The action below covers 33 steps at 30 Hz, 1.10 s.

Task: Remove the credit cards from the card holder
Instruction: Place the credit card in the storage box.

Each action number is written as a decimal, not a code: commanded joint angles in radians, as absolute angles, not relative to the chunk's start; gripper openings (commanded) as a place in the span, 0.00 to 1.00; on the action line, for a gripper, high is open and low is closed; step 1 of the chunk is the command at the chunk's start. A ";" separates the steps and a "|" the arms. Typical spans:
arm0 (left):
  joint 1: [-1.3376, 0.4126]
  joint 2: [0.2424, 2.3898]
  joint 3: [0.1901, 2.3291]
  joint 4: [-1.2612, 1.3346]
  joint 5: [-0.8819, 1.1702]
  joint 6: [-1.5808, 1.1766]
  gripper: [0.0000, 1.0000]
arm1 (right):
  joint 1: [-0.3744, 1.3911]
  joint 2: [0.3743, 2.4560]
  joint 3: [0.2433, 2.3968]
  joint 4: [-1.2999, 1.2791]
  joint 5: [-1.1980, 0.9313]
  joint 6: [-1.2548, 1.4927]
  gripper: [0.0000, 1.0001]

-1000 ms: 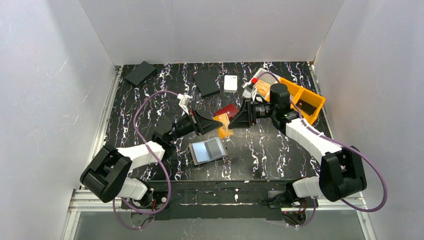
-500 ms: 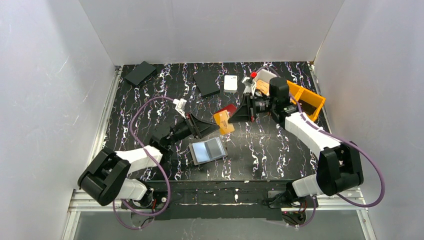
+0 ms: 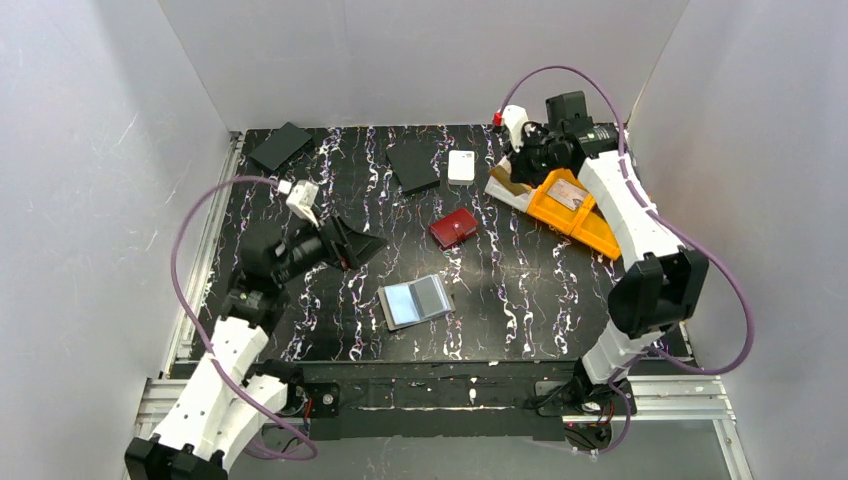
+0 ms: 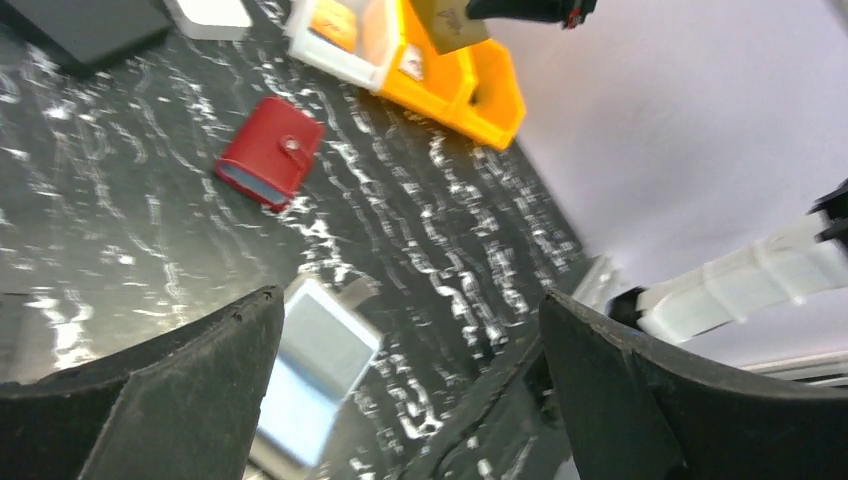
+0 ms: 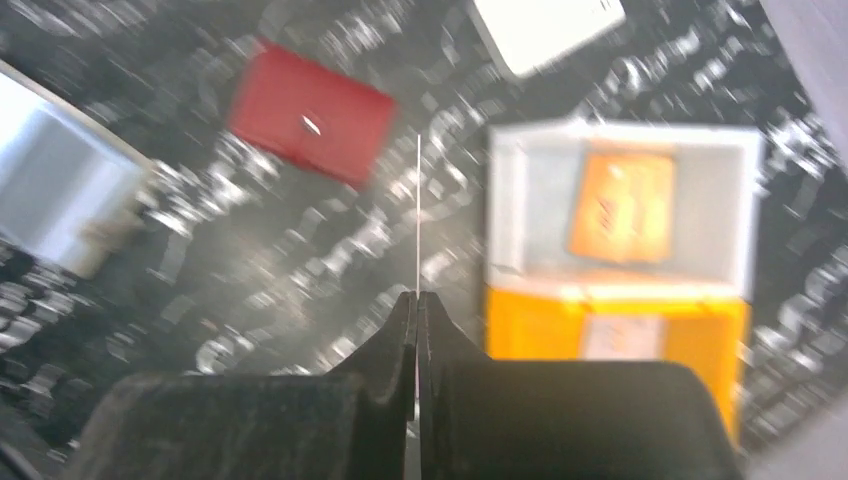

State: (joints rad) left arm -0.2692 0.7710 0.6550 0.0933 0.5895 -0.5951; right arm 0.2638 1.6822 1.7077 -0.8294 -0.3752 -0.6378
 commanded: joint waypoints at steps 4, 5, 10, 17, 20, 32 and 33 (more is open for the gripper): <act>-0.267 0.859 0.763 -0.487 0.472 -0.133 0.98 | 0.264 1.929 2.015 -1.032 -0.010 -0.878 0.01; -0.266 0.857 0.763 -0.467 0.480 -0.135 0.98 | 0.264 1.959 2.057 -1.038 0.008 -0.877 0.01; -0.266 0.882 0.735 -0.427 0.377 -0.097 0.98 | 0.264 2.073 2.154 -1.049 0.051 -0.868 0.01; -0.266 0.908 0.757 -0.449 0.367 -0.087 0.98 | 0.264 2.152 2.199 -1.019 0.045 -0.855 0.01; -0.265 0.898 0.753 -0.449 0.346 -0.083 0.98 | 0.264 2.176 2.224 -1.014 0.044 -0.851 0.01; -0.266 0.905 0.755 -0.452 0.324 -0.081 0.98 | 0.265 2.241 2.256 -1.007 0.009 -0.845 0.01; -0.266 0.905 0.755 -0.453 0.323 -0.080 0.98 | 0.264 2.245 2.251 -1.003 0.008 -0.842 0.01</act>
